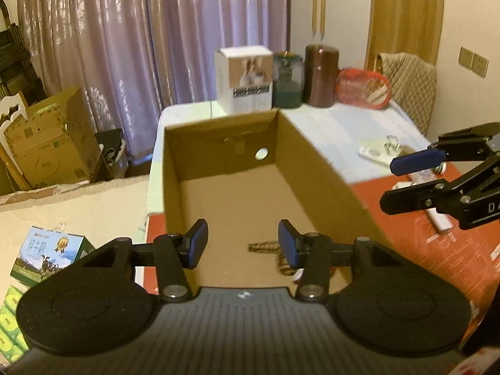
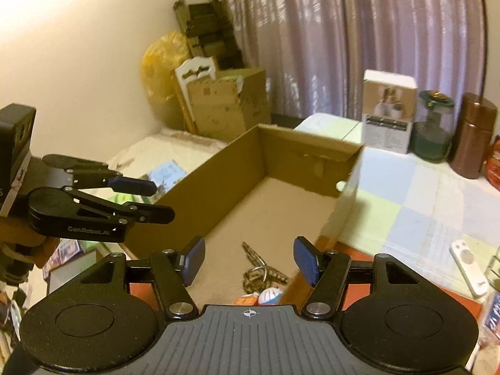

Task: Organize rigid objects
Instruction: 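Carry both items over the cardboard box and open both grippers to drop them, then return both tools to the table and grasp the white remote with the left gripper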

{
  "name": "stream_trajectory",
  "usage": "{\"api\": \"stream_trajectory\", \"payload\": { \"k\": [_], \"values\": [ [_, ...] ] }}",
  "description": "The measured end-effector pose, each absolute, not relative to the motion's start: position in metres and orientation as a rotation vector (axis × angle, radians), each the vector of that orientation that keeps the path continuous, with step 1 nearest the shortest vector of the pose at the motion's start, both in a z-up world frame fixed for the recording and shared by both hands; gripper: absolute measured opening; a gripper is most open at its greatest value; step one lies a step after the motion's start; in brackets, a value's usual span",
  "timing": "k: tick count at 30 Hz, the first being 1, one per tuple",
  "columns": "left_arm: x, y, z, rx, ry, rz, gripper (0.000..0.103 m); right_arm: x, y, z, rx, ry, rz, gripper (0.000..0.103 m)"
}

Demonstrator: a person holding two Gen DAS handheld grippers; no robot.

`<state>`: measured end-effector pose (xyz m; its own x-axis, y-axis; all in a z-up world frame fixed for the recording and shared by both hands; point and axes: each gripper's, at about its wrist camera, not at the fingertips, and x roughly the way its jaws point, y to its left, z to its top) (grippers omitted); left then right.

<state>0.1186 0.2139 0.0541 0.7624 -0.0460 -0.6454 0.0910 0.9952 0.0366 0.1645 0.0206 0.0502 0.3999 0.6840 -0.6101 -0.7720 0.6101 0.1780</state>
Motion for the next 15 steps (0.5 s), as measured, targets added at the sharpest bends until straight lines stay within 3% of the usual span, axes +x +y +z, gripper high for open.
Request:
{"api": "stream_trajectory", "payload": {
  "k": [15],
  "values": [
    [0.086,0.117,0.091,-0.044,0.583,-0.176,0.044,0.132,-0.122,0.107,-0.018,0.571,0.662,0.063]
  ]
}}
